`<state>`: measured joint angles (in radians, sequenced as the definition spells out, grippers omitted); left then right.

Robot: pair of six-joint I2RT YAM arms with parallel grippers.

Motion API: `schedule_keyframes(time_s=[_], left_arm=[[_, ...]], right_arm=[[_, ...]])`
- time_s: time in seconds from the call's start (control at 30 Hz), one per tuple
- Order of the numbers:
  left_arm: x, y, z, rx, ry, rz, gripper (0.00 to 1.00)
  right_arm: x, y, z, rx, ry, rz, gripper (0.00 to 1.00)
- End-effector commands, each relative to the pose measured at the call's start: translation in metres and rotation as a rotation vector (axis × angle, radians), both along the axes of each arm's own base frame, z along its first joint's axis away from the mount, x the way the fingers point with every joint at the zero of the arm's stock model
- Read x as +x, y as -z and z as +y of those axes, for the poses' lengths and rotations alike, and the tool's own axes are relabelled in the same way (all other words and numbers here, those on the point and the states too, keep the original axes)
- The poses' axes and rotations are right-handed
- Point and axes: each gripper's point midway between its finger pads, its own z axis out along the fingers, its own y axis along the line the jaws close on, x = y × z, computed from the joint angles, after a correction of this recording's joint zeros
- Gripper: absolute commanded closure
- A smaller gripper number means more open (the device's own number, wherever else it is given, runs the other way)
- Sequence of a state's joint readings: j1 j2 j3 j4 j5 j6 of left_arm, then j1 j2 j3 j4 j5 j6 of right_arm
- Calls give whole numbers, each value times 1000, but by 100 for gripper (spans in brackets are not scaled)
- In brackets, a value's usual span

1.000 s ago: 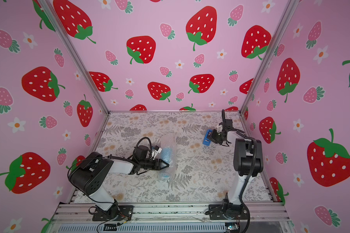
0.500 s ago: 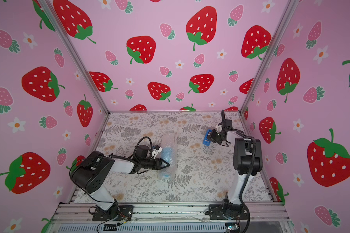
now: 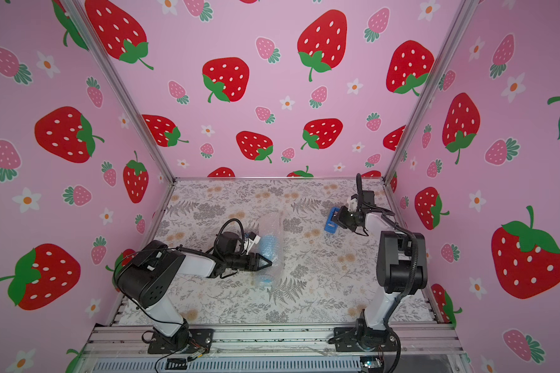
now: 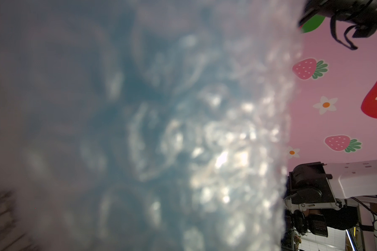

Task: Wrap wine glasses in bubble wrap
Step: Tear off the tape using the Tape Cutter.

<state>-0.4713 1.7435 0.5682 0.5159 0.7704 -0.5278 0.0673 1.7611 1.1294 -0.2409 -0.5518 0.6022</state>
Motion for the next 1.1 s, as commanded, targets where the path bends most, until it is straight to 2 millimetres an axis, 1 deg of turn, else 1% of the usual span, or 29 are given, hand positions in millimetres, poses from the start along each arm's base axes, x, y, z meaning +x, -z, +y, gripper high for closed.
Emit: schedule_keyframes(time_s=[0.0, 0.17, 0.37, 0.53, 0.63, 0.77, 1.07], left_arm=[[-7, 25, 9, 68, -25, 75, 44], [-9, 27, 9, 66, -27, 80, 44], [-10, 28, 9, 64, -27, 82, 44], [-11, 30, 9, 61, -29, 87, 45], [-11, 31, 9, 61, -29, 89, 45], [-10, 30, 8, 55, -25, 90, 45], [-9, 29, 7, 52, -26, 87, 45]], right_arm=[[-21, 5, 18, 25, -47, 40, 100], [-36, 22, 26, 18, -57, 75, 100], [-49, 48, 18, -28, -36, 124, 100], [-56, 59, 16, -36, -32, 137, 100], [-60, 71, 10, -56, -16, 163, 100], [-63, 86, 3, -42, 30, 192, 100], [-74, 107, -12, -46, 86, 264, 100]])
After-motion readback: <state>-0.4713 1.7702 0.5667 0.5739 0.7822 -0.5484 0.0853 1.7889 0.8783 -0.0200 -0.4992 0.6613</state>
